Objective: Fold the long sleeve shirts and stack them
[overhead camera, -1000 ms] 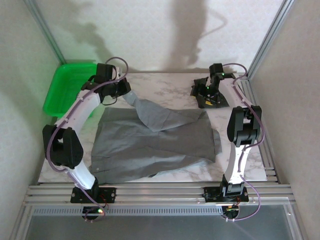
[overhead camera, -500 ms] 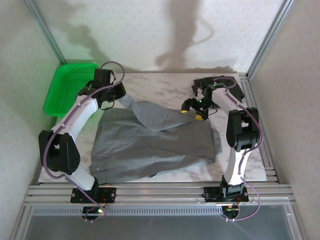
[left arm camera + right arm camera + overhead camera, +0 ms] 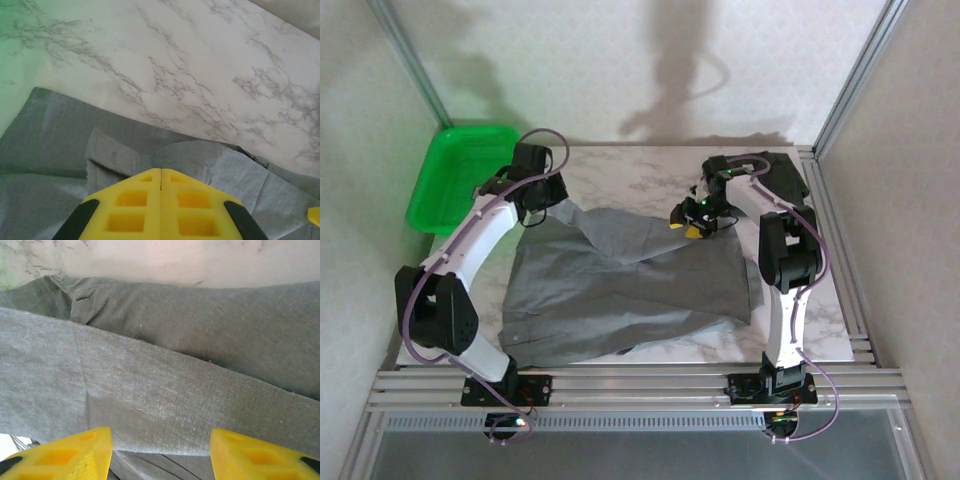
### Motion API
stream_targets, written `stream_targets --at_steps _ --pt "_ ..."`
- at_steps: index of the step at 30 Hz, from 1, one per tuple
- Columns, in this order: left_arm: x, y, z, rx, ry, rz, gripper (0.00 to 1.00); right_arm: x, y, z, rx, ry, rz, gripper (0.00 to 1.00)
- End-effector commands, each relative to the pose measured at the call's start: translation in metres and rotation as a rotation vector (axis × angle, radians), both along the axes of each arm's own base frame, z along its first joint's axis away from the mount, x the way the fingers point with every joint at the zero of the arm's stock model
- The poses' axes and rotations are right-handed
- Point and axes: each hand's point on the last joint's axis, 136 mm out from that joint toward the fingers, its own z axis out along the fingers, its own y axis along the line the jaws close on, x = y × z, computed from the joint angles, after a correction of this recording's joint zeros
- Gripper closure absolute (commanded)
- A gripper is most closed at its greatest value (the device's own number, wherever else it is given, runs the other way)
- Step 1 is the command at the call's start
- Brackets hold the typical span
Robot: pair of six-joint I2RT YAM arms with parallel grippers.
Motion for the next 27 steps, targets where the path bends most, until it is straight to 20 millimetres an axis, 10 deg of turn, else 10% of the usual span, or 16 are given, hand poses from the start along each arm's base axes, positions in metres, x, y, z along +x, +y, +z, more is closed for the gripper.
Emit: stream_targets --at_steps 1,11,18,22,27 --pt "-0.004 -0.004 -0.004 0.069 -0.013 -0.031 1.00 0.003 0.007 -0.002 0.014 0.026 0.001 0.47" --pt "-0.024 0.011 -0.058 0.154 0.038 -0.015 0.98 0.008 0.012 -0.023 0.000 0.067 0.025 0.49" --pt "-0.060 0.070 -0.103 0.267 0.161 0.253 0.09 0.006 0.012 -0.027 -0.010 0.081 0.039 0.49" --pt "-0.049 0.080 -0.083 0.206 0.125 0.340 0.00 0.005 0.011 -0.026 -0.012 0.083 0.041 0.48" --pt "-0.040 0.022 -0.099 -0.106 0.225 0.201 0.03 0.005 0.009 -0.025 -0.025 0.082 0.049 0.47"
